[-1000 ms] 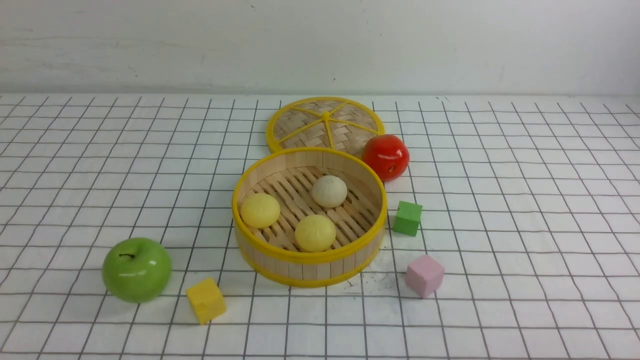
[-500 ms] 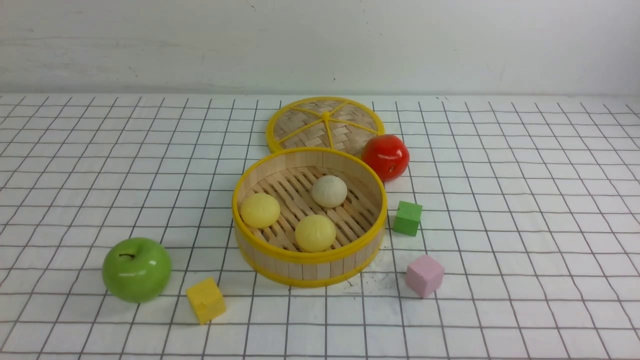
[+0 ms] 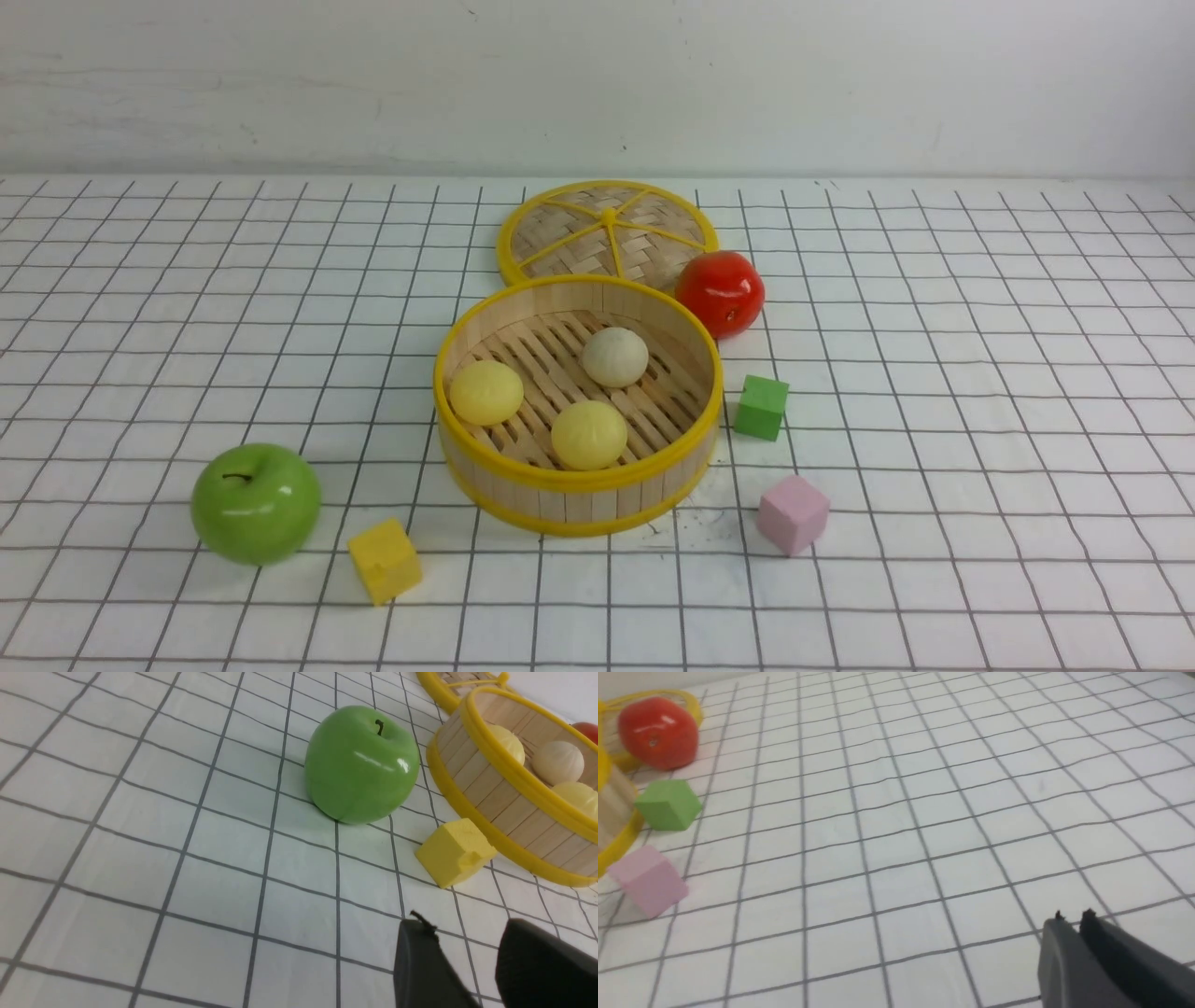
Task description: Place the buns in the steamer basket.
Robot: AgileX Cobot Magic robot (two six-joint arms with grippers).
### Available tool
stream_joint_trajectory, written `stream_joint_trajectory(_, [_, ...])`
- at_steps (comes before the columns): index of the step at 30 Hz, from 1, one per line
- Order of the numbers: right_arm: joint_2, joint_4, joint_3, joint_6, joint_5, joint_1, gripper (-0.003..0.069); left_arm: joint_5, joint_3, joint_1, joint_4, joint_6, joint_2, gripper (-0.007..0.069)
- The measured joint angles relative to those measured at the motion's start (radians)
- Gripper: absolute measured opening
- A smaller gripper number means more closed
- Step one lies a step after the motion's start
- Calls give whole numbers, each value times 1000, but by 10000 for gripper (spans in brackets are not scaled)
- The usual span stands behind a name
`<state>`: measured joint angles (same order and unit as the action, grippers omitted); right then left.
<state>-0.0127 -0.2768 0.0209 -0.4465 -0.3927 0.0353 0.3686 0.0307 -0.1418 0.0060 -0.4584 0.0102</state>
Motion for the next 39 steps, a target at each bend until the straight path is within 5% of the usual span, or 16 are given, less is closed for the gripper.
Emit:
stream_joint_trajectory(5, [0, -35, 0, 0, -3, 104, 55, 0, 0, 0, 0, 0, 0, 238])
stream_joint_trajectory(15, [0, 42, -1, 32, -4, -30, 72, 0, 0, 0, 0, 0, 0, 238])
stream_joint_trajectory(22, [0, 182, -2, 205, 2, -151, 85, 0, 0, 0, 0, 0, 0, 238])
stream_joint_trajectory(39, [0, 213, -2, 234, 4, -165, 99, 0, 0, 0, 0, 0, 0, 238])
